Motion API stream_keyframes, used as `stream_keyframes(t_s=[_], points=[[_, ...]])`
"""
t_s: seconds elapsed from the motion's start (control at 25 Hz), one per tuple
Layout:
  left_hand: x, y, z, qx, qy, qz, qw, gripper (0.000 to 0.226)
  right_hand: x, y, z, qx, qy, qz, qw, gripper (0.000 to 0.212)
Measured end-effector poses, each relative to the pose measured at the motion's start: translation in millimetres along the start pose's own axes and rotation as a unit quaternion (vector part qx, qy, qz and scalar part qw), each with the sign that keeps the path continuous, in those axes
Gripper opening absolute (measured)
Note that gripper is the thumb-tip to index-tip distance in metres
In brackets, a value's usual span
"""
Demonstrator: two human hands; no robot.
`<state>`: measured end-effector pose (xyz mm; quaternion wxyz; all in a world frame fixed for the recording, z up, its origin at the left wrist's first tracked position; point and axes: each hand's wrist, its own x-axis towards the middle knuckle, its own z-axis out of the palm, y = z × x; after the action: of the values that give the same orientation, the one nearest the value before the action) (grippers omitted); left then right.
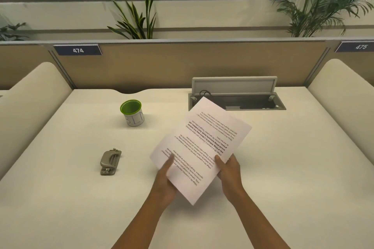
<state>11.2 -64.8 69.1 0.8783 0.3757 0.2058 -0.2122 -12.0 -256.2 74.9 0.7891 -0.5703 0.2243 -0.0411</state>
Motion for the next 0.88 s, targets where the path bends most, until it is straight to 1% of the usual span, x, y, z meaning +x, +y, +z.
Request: stream_keyframes(t_s=[0.08, 0.16, 0.24, 0.32, 0.36, 0.44, 0.52, 0.64, 0.72, 0.8, 0.88], points=[[-2.8, 17.2, -16.7, -0.083, -0.068, -0.029, 0.994, 0.085, 3.5, -8.0, -11.9, -0.036, 0.000, -0.004, 0.999, 0.038], [-2.4, 37.4, -33.6, -0.123, -0.103, -0.063, 0.985, 0.102, 6.7, -15.0, -24.7, -0.067, -0.019, -0.007, 0.998, 0.037], [1.4, 54.2, -40.8, -0.071, -0.137, -0.104, 0.983, 0.105, 7.8, -22.7, -33.2, -0.102, -0.059, -0.012, 0.993, 0.036], [5.8, 64.3, -33.4, 0.035, -0.153, -0.124, 0.980, 0.094, 8.6, -27.7, -35.8, -0.147, -0.103, -0.024, 0.984, 0.034], [7.0, 66.9, -26.0, 0.106, -0.151, -0.110, 0.977, 0.085, 8.9, -28.8, -35.1, -0.164, -0.121, -0.032, 0.979, 0.033], [7.8, 66.9, -9.2, 0.243, -0.122, -0.061, 0.960, 0.067, 8.3, -28.8, -30.1, -0.182, -0.137, -0.055, 0.972, 0.030], [9.5, 60.2, 2.6, 0.322, -0.104, -0.004, 0.941, 0.060, 7.1, -27.4, -22.7, -0.188, -0.119, -0.094, 0.970, 0.026], [11.0, 47.5, 9.9, 0.346, -0.052, 0.088, 0.933, 0.044, 6.0, -27.1, -12.7, -0.180, -0.068, -0.146, 0.970, 0.021], [11.4, 43.5, 12.2, 0.345, -0.025, 0.140, 0.928, 0.034, 5.1, -29.0, -8.5, -0.166, -0.057, -0.172, 0.969, 0.018], [9.6, 41.4, 13.0, 0.339, -0.021, 0.169, 0.925, 0.027, 4.3, -29.0, -7.0, -0.155, -0.054, -0.186, 0.969, 0.017], [7.7, 38.8, 8.9, 0.343, -0.028, 0.185, 0.921, 0.027, 2.8, -23.3, -8.6, -0.143, -0.050, -0.183, 0.971, 0.017]])
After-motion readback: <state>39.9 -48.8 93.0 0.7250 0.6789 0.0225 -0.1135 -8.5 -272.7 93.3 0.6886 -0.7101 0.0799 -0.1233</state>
